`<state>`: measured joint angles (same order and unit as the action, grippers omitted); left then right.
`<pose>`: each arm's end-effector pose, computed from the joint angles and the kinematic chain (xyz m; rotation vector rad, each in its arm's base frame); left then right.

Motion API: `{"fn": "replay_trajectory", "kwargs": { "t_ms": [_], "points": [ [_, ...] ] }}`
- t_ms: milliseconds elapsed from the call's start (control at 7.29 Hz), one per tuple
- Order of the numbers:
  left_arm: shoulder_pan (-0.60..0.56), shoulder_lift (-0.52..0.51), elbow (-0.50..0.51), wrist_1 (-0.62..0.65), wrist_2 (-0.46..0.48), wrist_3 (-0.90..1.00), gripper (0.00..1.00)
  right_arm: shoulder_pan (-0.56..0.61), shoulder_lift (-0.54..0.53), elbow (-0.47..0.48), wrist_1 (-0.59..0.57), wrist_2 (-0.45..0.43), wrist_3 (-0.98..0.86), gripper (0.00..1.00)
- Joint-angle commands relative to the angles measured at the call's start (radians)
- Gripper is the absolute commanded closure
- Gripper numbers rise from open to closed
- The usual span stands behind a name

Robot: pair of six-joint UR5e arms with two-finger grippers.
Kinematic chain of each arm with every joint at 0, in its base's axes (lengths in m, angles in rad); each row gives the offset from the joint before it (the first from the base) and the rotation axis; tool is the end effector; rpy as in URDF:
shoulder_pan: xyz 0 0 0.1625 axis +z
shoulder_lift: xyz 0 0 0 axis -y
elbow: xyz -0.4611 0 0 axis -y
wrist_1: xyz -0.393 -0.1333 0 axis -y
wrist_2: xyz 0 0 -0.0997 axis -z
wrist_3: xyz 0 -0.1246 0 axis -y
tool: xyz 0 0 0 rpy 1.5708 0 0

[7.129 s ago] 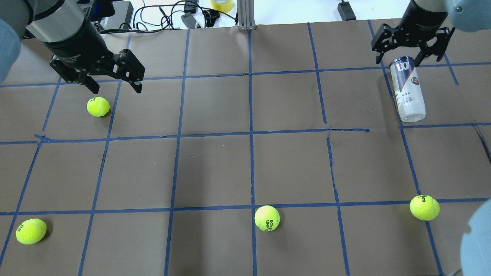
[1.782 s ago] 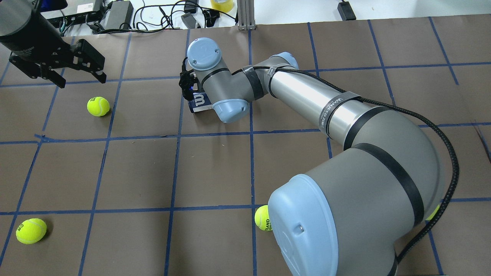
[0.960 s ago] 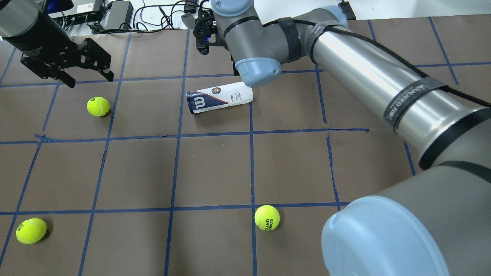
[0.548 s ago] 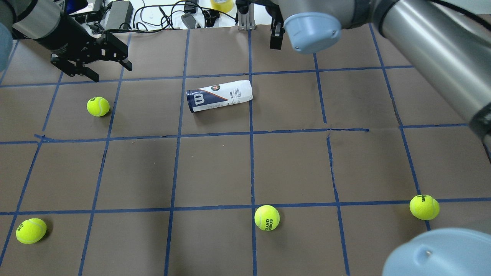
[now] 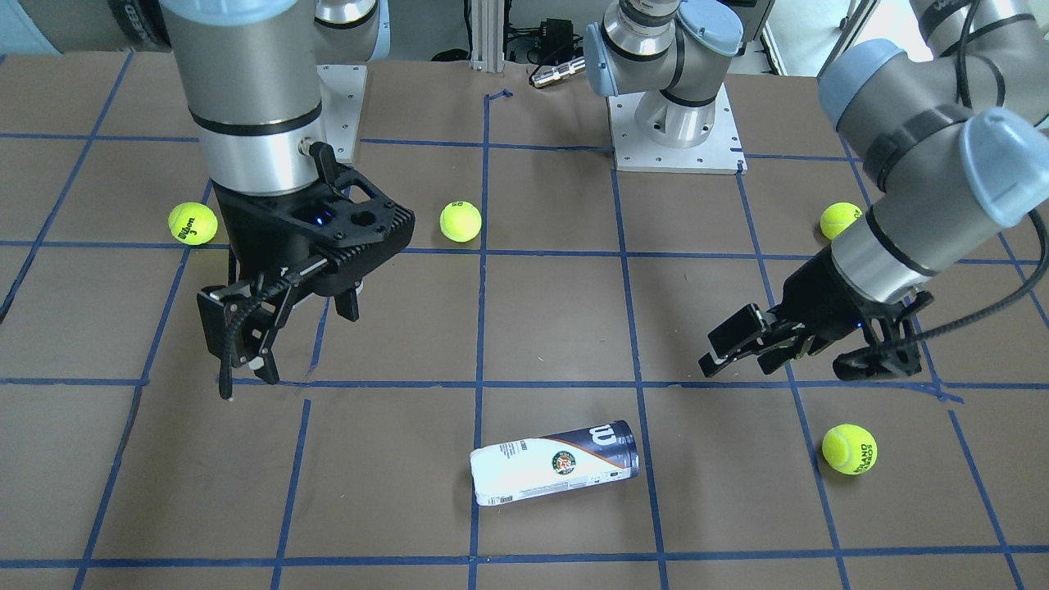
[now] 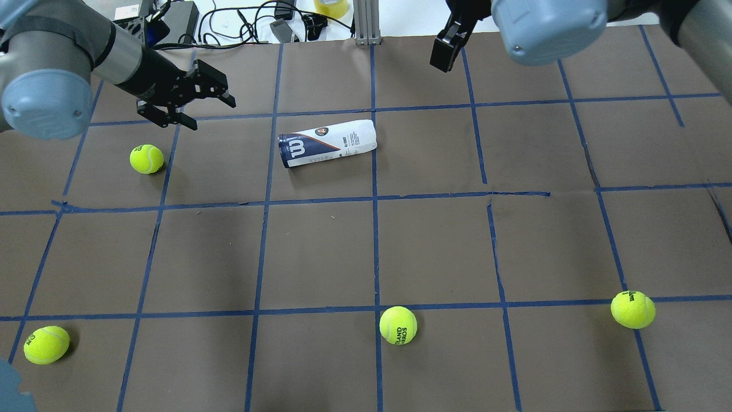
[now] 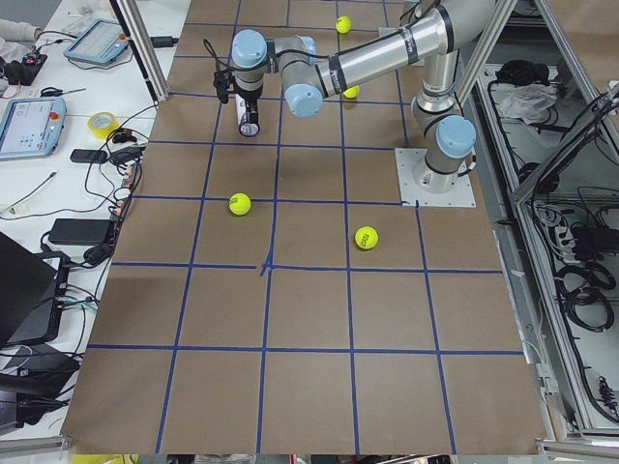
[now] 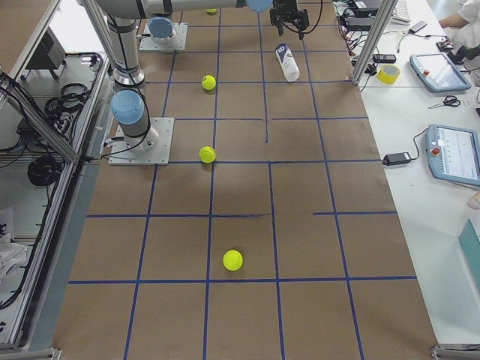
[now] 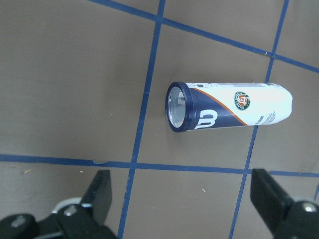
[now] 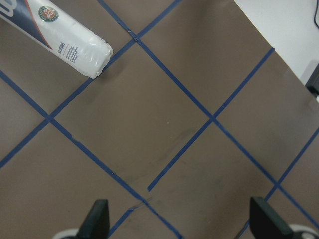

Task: Lift up tennis ball bucket
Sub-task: 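Raise the right gripper away while the left gripper reaches toward the can's open end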

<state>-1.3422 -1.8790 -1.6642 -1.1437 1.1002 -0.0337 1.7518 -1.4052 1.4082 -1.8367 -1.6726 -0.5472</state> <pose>-0.0480 -0.6314 0.3398 0.3416 -2.6521 0.0963 0.2262 -0.5660 0.5223 1.0400 -2.7852 0.3589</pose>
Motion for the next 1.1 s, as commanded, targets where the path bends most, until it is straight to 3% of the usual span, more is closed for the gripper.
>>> {"fn": "replay_trajectory", "kwargs": {
  "t_ms": [0,274,411,685,960],
  "points": [
    [0.0,-0.095,-0.006,0.05,-0.042,-0.015,0.0,0.0,-0.063,0.058,0.031,0.002,0.354,0.0],
    [0.0,-0.17,-0.005,0.079,-0.171,-0.025,0.0,-0.003,-0.104,0.064,0.121,0.004,0.458,0.0],
    [-0.002,-0.201,-0.006,0.12,-0.177,-0.026,0.0,-0.006,-0.119,0.064,0.178,0.005,0.501,0.0],
    [-0.005,-0.25,-0.005,0.145,-0.268,-0.049,0.0,-0.107,-0.12,0.048,0.195,0.1,0.507,0.0],
    [-0.011,-0.279,-0.005,0.159,-0.322,-0.049,0.0,-0.121,-0.136,0.06,0.203,0.088,0.635,0.0]
  ]
}}
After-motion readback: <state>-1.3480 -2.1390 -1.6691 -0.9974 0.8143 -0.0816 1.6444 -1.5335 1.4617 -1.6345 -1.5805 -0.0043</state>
